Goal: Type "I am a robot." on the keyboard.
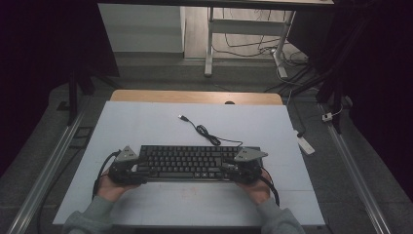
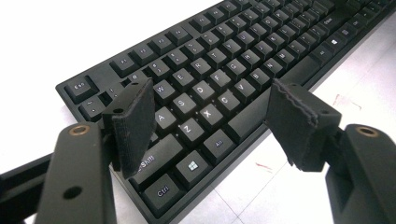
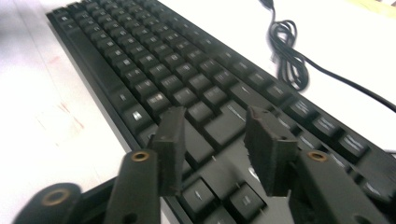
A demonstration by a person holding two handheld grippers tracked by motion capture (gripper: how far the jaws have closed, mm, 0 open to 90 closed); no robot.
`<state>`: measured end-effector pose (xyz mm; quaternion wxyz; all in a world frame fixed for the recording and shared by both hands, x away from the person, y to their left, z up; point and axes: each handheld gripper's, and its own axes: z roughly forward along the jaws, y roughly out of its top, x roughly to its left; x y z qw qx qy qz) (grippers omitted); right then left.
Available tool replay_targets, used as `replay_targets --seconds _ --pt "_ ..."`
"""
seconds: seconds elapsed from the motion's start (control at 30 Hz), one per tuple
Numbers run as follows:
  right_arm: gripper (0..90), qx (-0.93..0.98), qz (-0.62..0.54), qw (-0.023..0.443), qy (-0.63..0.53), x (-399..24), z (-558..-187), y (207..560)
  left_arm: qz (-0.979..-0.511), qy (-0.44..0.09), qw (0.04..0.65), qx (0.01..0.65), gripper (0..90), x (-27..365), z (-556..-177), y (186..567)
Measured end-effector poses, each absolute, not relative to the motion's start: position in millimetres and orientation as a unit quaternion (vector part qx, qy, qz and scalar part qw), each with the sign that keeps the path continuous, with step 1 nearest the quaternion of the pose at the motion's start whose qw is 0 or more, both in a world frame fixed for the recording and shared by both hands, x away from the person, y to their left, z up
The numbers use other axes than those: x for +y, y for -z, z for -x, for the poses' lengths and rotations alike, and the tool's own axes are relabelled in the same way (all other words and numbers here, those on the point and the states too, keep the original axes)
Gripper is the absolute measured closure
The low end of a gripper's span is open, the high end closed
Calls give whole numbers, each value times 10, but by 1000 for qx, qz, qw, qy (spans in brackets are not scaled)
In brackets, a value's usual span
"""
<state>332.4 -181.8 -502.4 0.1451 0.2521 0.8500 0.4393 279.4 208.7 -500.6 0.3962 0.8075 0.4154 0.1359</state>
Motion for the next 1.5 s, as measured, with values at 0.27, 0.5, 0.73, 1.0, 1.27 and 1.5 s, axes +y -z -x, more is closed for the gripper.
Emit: replay_targets --seconds 0.27,0.5,0.73,1.0,1.27,1.5 --pt "898 865 -224 126 -431 -1520 -3359 5016 -809 -136 394 415 328 2074 -2797 5014" --pt "899 877 -208 111 -419 -1232 -3423 5069 -810 -135 393 415 328 2067 -2798 5021" --pt "899 884 -200 105 -409 -1076 -3442 5115 -811 -134 391 414 328 2065 -2797 5029" --pt "899 887 -199 104 -404 -1014 -3454 5146 -811 -134 391 413 328 2064 -2798 5029" --pt "899 891 -202 107 -393 -980 -3458 5166 -811 -134 391 414 328 2069 -2802 5031" --pt "900 893 -199 114 -388 -983 -3451 5163 -811 -135 391 413 328 2070 -2799 5028"
